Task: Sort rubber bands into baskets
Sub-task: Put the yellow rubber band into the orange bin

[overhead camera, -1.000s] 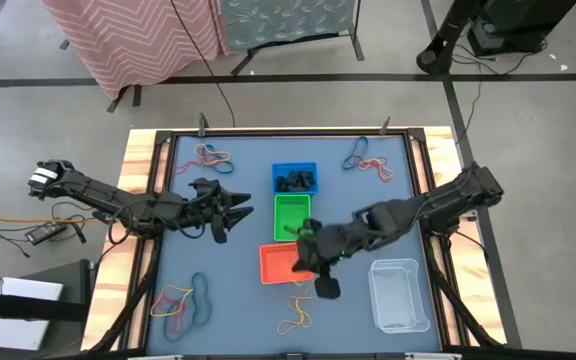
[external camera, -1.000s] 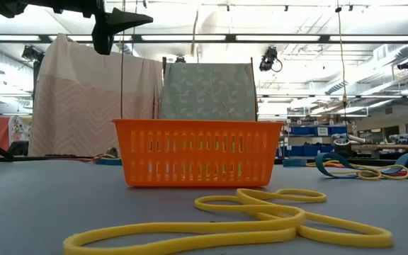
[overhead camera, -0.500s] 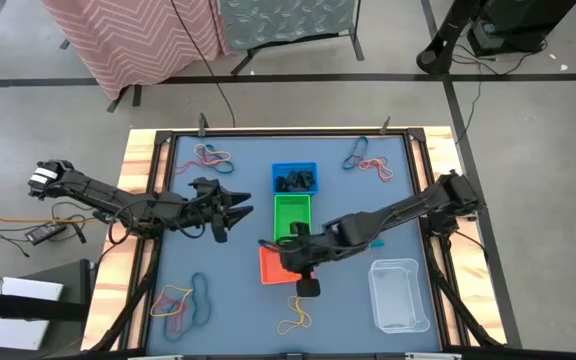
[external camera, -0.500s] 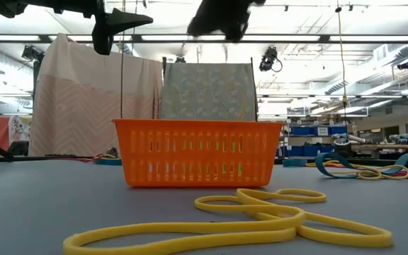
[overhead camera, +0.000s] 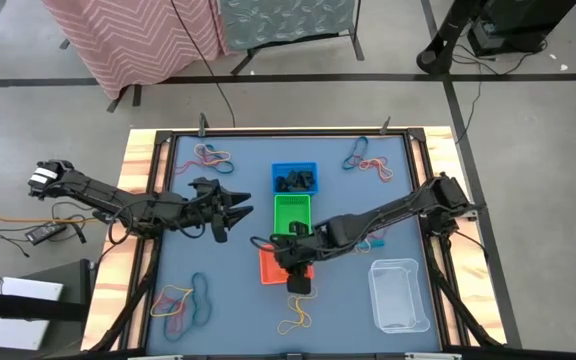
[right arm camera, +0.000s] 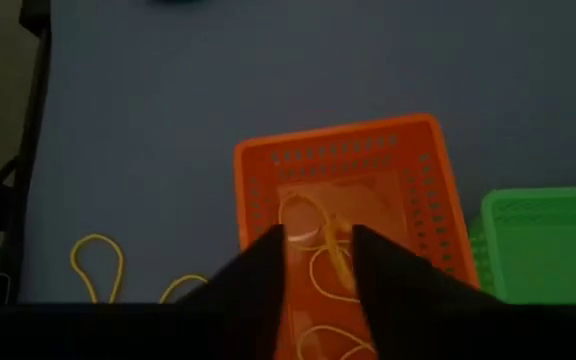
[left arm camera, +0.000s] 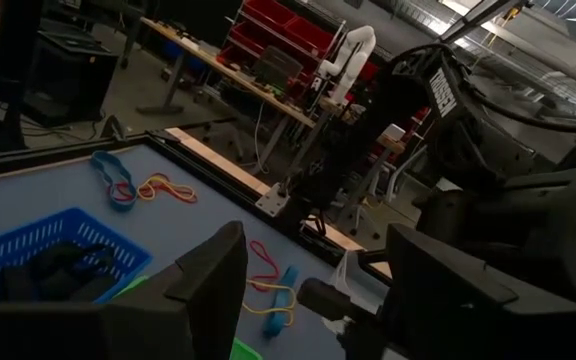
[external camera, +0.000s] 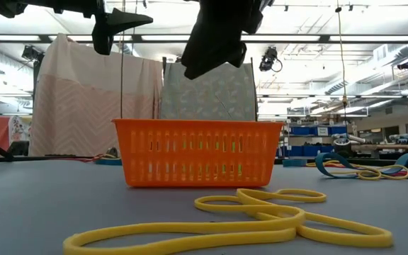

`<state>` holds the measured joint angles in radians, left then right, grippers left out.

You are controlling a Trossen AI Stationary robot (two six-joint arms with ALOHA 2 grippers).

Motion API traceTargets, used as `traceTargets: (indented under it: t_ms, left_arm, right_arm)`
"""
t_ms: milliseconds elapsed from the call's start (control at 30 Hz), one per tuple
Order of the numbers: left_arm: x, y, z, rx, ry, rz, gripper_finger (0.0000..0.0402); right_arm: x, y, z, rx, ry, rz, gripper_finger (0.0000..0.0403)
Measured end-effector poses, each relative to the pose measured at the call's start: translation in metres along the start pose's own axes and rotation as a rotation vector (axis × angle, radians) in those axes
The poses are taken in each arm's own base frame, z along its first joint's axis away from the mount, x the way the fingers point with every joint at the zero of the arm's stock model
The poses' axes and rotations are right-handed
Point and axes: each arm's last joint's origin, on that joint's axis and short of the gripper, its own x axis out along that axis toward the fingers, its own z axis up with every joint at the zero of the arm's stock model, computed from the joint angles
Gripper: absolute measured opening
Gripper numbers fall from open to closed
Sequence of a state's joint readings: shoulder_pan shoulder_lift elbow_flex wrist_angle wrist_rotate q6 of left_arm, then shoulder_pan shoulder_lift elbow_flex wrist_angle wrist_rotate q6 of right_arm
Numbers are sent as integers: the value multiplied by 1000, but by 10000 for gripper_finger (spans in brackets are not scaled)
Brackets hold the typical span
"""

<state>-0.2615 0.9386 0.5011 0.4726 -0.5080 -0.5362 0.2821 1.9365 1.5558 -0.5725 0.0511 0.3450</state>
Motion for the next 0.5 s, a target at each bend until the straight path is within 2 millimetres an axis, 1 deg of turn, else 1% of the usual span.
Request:
traceTargets:
  t_ms: [133, 167, 233, 300, 367, 433, 500]
  left_arm:
    - [0, 0, 0, 1, 1, 1, 241]
    - [0, 0, 0, 2, 2, 1, 241]
    - [0, 0, 0, 3, 4, 3, 241]
    - [0, 1, -1, 5, 8, 5, 241]
    - [0, 1, -1, -5, 11, 7, 241]
    - [0, 1, -2, -23, 21, 13, 241]
    - [0, 2, -3, -33, 31, 19, 241]
  right_arm:
    - [-2, 1, -2, -25, 23, 23, 223]
    - [-5, 2, -3, -22, 50, 55, 241]
    - [-12, 7, -10, 42, 125, 113, 266]
    - [-21, 17, -20, 95, 214, 130, 276]
    - [-26, 34, -36, 102, 275, 112, 277]
    - [-24, 48, -55, 147, 316, 65, 271]
    - [-16, 56, -75, 258, 356, 30, 261]
